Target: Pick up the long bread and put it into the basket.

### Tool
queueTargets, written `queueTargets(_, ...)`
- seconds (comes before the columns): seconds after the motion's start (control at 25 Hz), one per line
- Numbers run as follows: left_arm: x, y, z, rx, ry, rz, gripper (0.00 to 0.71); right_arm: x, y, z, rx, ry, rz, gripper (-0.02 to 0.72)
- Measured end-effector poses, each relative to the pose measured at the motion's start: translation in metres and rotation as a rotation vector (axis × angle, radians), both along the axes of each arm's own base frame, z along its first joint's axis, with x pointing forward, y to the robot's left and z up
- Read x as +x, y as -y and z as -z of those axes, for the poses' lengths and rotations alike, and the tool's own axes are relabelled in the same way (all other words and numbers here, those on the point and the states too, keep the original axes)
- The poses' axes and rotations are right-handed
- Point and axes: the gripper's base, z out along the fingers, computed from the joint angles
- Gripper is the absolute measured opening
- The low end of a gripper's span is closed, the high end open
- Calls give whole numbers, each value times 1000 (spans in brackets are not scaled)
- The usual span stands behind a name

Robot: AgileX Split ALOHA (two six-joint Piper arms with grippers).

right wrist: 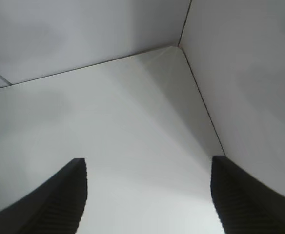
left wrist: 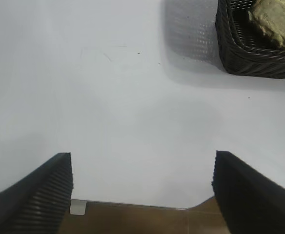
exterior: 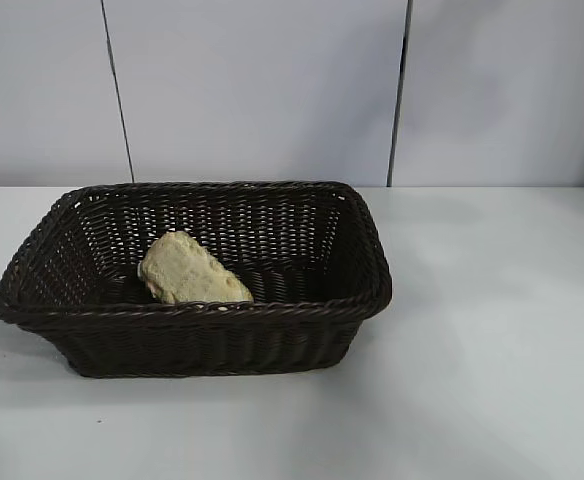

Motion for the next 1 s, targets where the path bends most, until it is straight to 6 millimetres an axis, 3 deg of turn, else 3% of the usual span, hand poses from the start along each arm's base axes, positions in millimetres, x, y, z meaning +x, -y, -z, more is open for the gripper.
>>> queueTargets(0.08,0,0,0,0,0,0,571,-43,-8,-19,-24,100,-3,495)
queueTargets(0.24,0,0,0,0,0,0,571,-157,-29,-45,-85,344,-8,495)
queueTargets(0.32,0,0,0,0,0,0,571,-215,-40,-41,-107,454,-7,495)
queueTargets(0.44,0,0,0,0,0,0,571,-295,-55,-5,-127,574,-1,495)
queueTargets(0.56,0,0,0,0,0,0,571,-327,-61,51,-113,580,3,495)
queueTargets(0.72,0,0,0,0,0,0,571,-331,-62,121,-94,526,0,495)
queueTargets(0.84,0,0,0,0,0,0,571,-311,-60,156,-62,434,-19,495)
queueTargets(1.0,0,0,0,0,0,0,571,-278,-56,185,-15,285,-31,495)
